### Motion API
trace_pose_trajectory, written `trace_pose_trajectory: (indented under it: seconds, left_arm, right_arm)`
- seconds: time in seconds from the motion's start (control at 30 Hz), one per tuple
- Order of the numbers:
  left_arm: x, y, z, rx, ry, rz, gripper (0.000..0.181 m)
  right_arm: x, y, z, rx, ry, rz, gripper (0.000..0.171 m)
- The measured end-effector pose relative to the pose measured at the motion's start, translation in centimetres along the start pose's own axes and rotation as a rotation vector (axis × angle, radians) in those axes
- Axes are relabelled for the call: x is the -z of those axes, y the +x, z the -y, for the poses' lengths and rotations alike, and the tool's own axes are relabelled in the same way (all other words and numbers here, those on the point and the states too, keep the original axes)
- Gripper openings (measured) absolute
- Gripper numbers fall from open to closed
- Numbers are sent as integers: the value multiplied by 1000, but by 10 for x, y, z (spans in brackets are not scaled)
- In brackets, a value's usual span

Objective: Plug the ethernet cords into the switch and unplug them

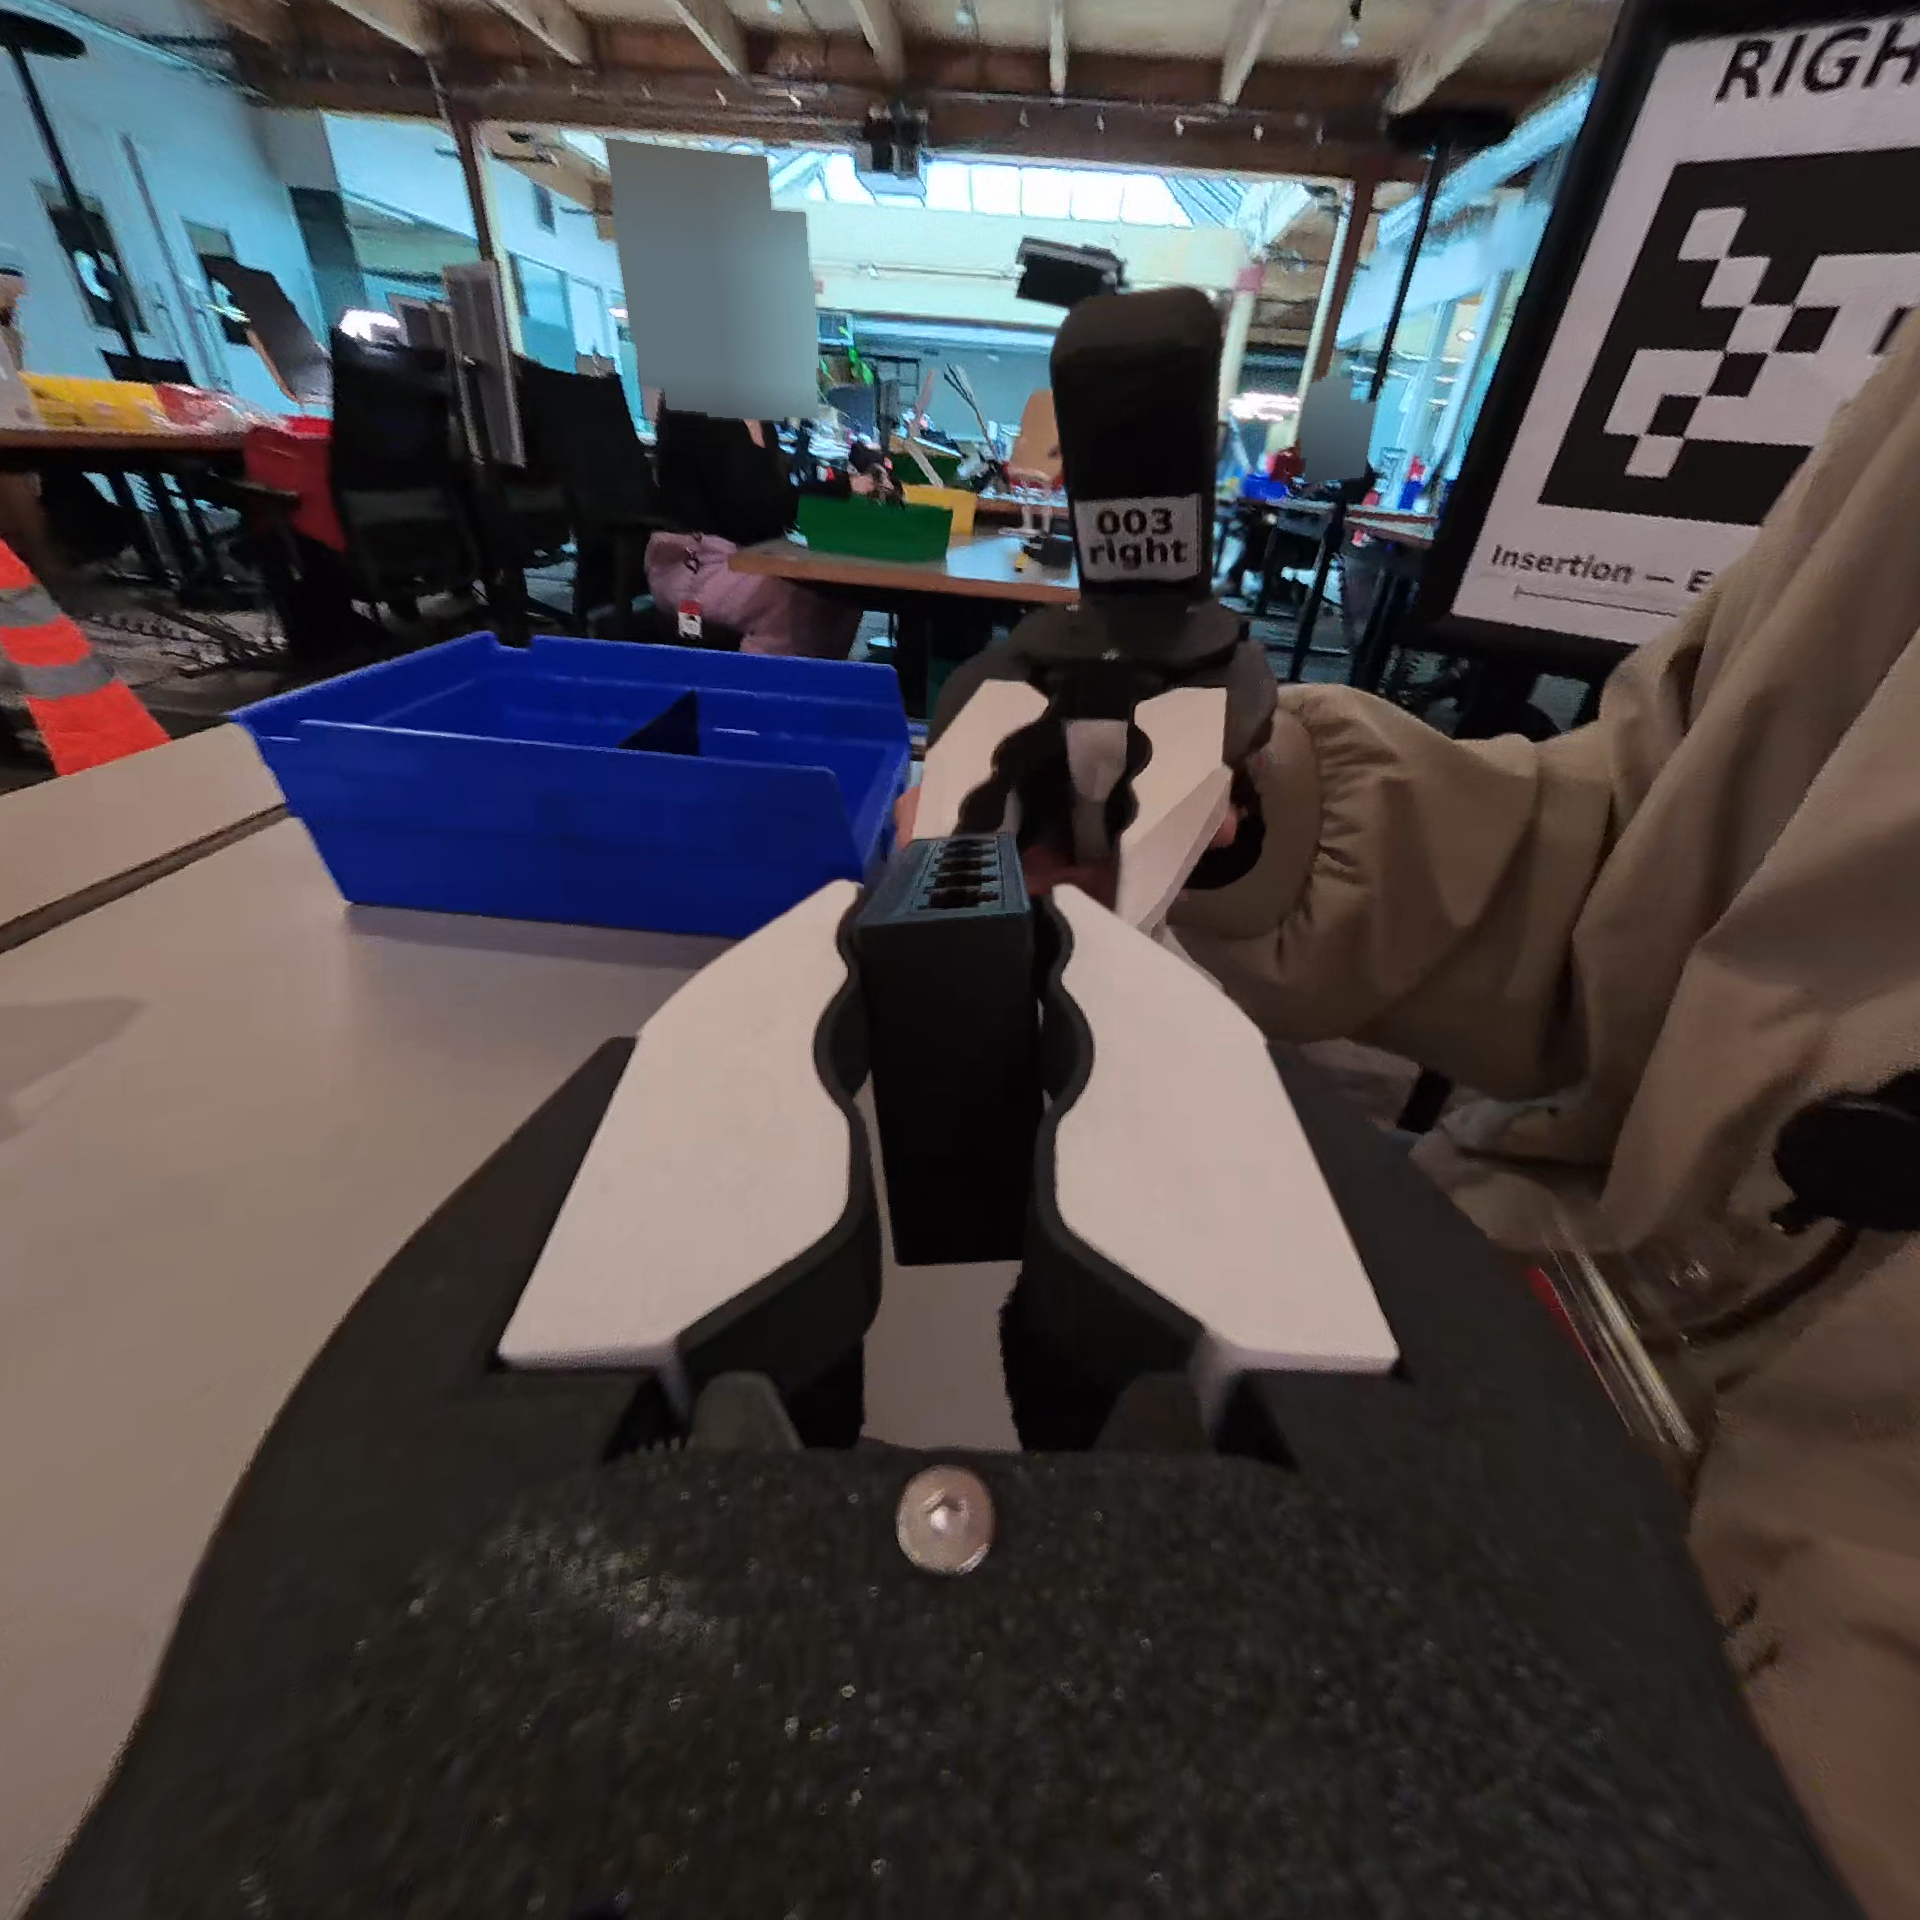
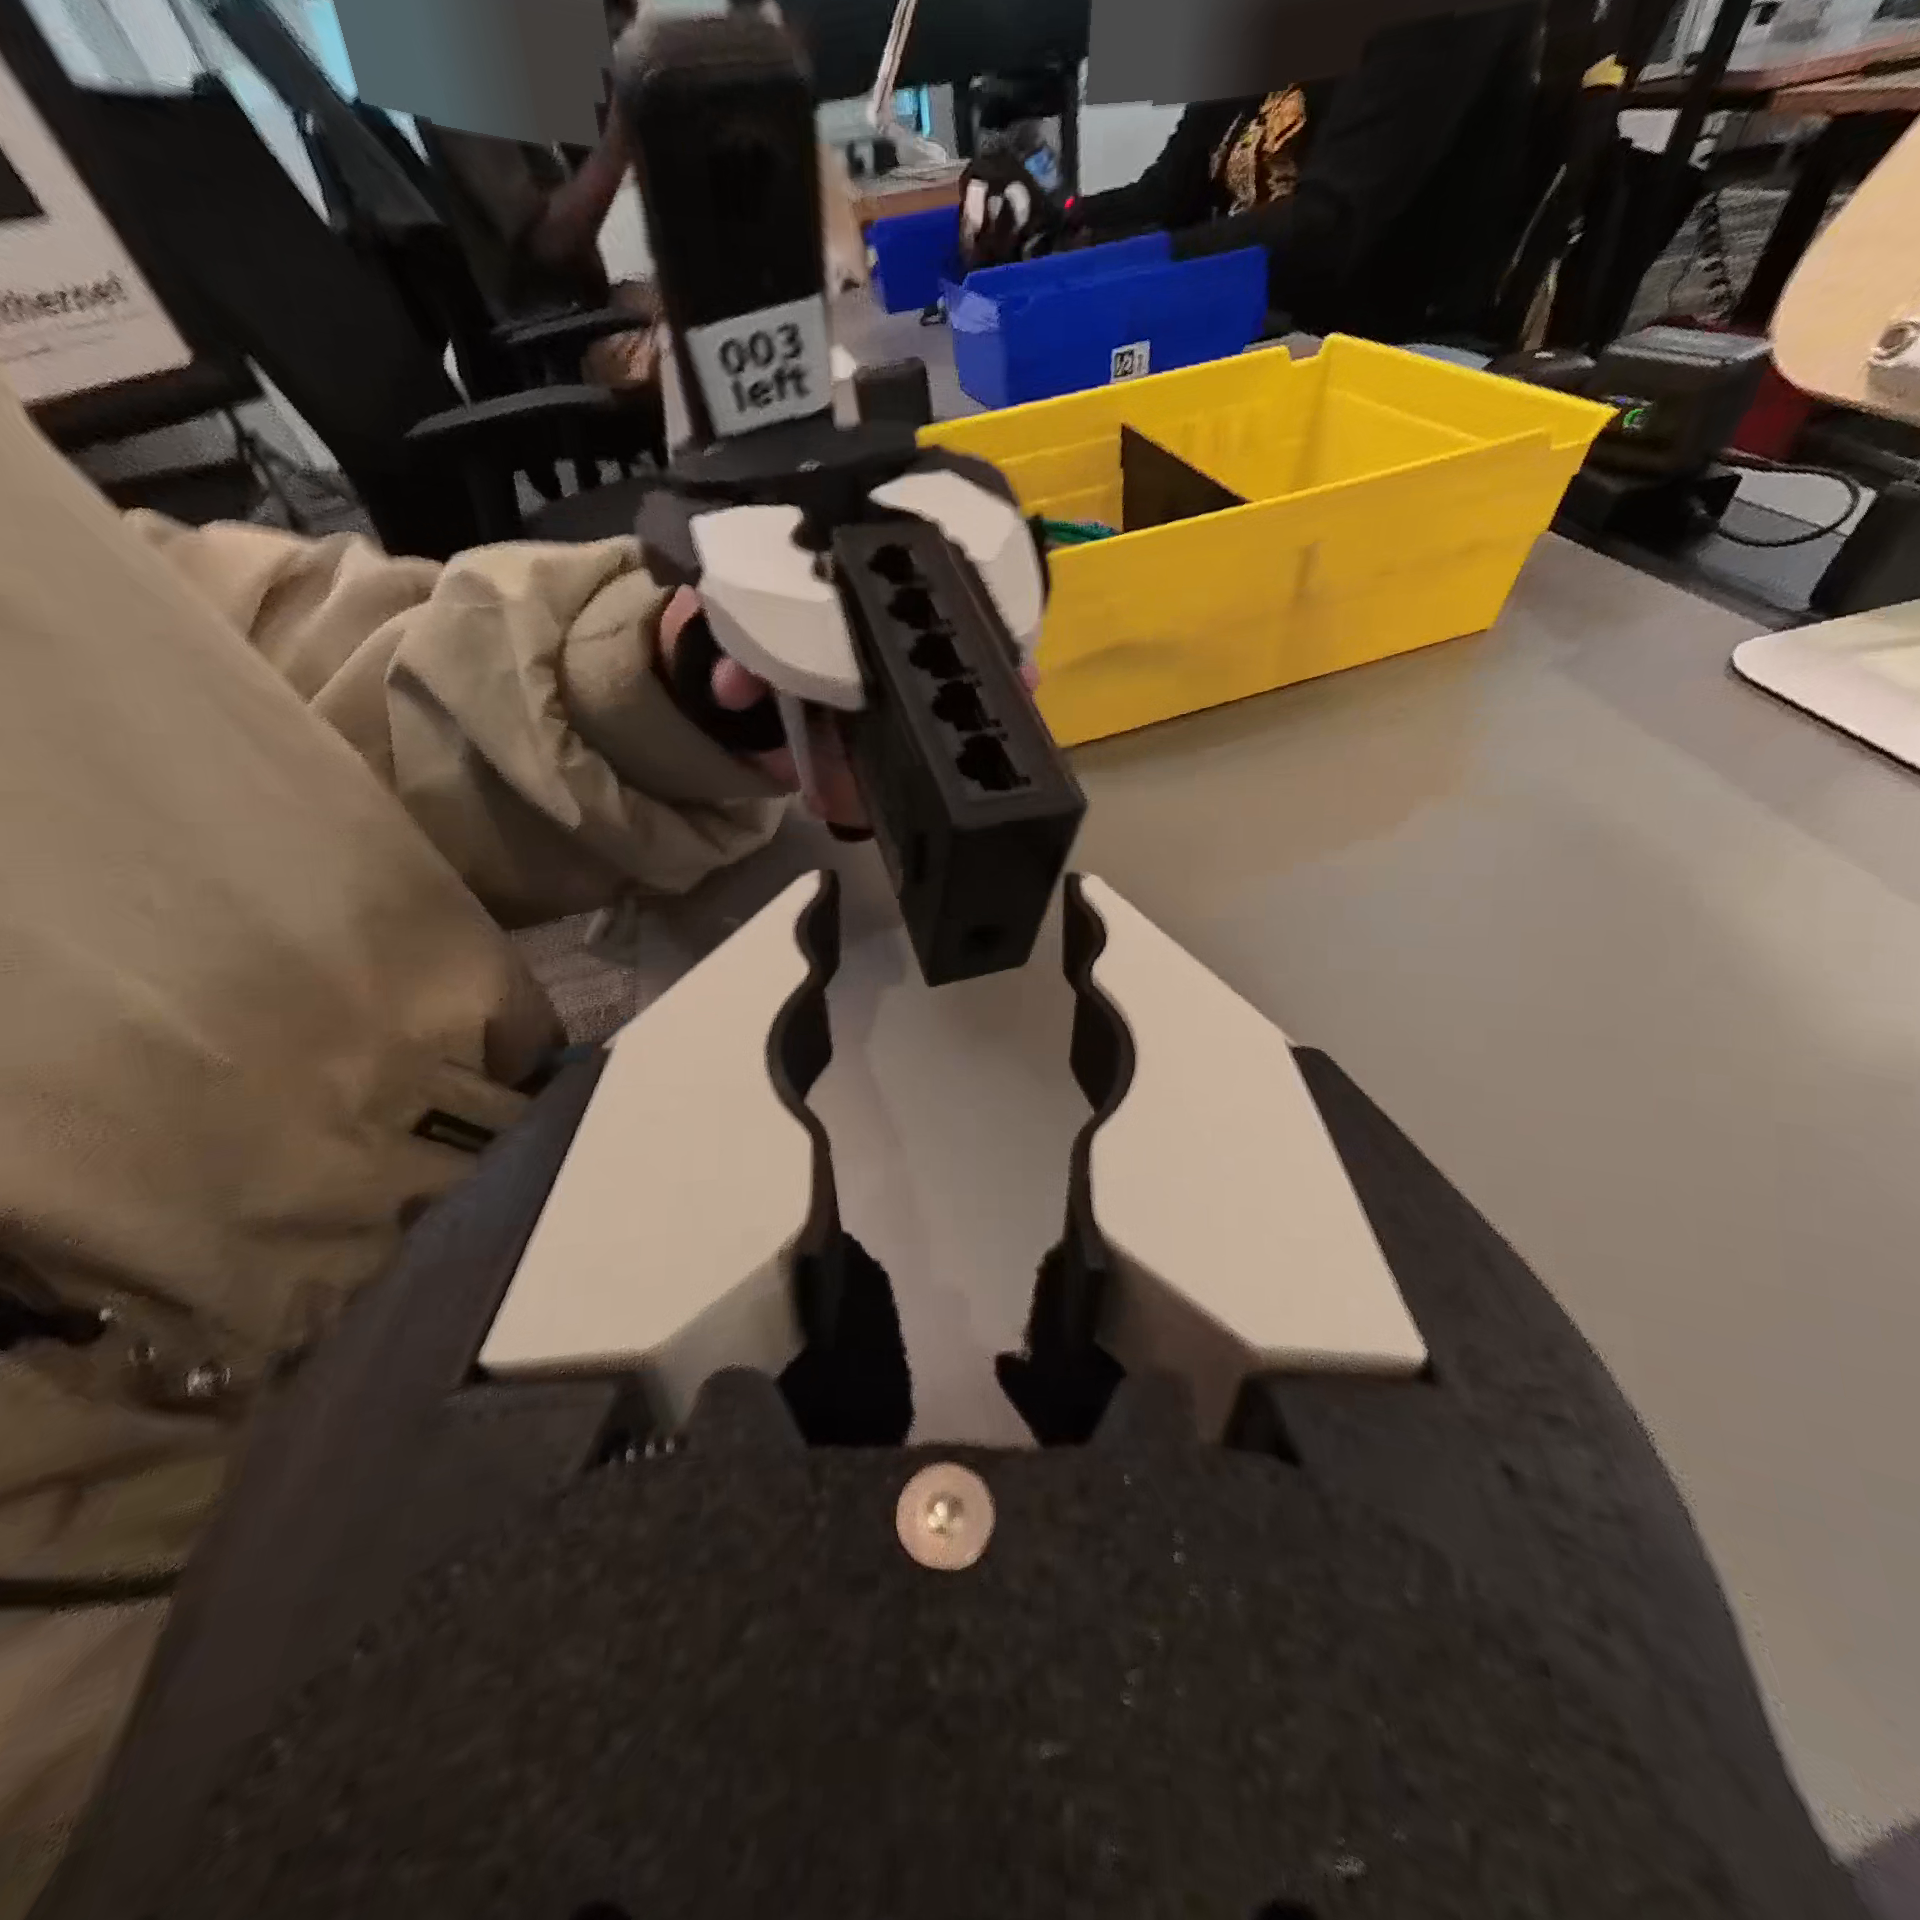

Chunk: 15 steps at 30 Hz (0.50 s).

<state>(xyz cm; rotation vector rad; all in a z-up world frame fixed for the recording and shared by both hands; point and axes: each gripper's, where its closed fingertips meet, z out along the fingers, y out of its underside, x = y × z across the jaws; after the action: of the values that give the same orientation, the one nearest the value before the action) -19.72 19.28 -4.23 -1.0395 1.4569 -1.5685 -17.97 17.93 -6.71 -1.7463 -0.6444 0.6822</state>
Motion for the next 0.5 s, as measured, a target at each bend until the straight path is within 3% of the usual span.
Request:
trace_pose_trajectory:
  seconds: [0.17,0.33,0.5]
  left_arm:
    - [0,11,1,22,40,-49,28]
    - [-4,12,-7,71,46,-70,29]
    - [-5,17,-28,93,-128,-98,29]
  right_arm:
    - [-8,-7,11,-108,118,75,43]
    - [-9,-6,11,-132,189,80,30]
    - [-8,-12,-9,-149,131,116,26]
